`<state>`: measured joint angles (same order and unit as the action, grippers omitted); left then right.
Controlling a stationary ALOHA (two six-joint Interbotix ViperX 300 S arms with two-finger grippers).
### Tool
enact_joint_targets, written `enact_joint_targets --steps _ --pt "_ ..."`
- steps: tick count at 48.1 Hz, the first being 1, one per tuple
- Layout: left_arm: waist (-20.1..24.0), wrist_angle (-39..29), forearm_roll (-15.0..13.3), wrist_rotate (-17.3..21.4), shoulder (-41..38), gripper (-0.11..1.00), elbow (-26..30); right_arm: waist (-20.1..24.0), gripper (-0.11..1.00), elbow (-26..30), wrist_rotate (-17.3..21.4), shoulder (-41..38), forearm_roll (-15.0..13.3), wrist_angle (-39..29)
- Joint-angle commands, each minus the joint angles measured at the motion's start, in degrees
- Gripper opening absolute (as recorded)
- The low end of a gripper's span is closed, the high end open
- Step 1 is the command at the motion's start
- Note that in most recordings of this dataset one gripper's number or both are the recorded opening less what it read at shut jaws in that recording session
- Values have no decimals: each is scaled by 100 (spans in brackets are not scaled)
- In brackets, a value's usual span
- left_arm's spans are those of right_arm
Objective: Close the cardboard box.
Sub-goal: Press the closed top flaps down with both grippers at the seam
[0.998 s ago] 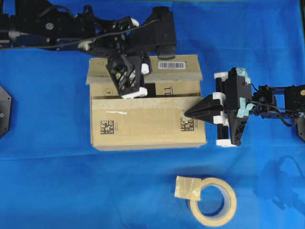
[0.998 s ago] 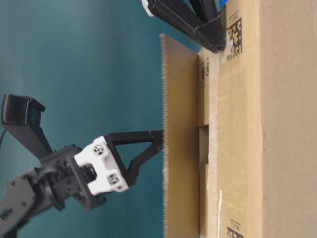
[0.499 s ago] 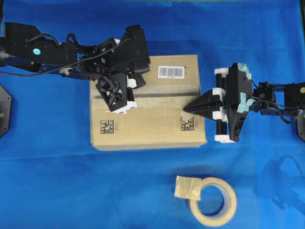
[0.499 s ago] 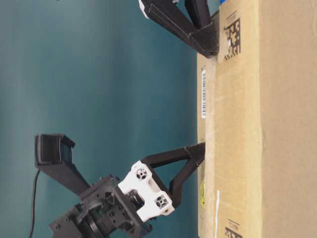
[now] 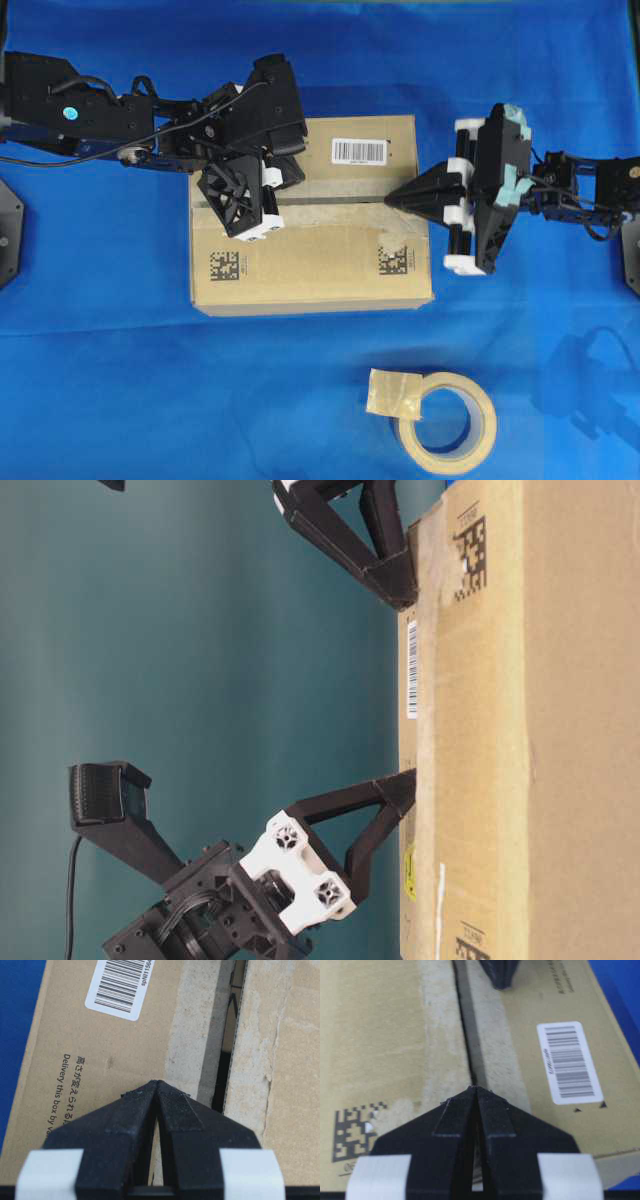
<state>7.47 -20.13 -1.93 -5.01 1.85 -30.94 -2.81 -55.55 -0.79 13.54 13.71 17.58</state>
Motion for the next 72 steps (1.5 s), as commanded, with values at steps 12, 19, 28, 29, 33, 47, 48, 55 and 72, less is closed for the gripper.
enact_joint_targets --steps 12,19,28,29,33,47,48,55,72 --pt "-35 237 0 -9 132 0 -26 -26 0 -79 -9 0 0 62" --pt "-105 791 -9 -9 255 0 -264 -26 0 -79 -9 -97 0 62" --pt "-246 2188 0 44 659 0 -967 -18 0 -70 -9 -141 0 79" --pt "-264 2347 -9 44 712 0 -1055 -26 0 -70 -9 -141 0 88" --pt "-343 3023 -9 44 923 0 -1441 -26 0 -79 -9 -141 0 97" --pt "-448 4931 -9 62 1433 0 -2681 -26 0 -70 -9 -141 0 105" --pt "-448 5045 -9 62 1433 0 -2751 -26 0 -79 -9 -141 0 105" --pt "-457 5739 -9 88 1371 0 -3146 -26 0 -79 -9 -141 0 132" --pt "-536 6328 -9 97 1213 0 -3683 -26 0 -79 -9 -149 0 158"
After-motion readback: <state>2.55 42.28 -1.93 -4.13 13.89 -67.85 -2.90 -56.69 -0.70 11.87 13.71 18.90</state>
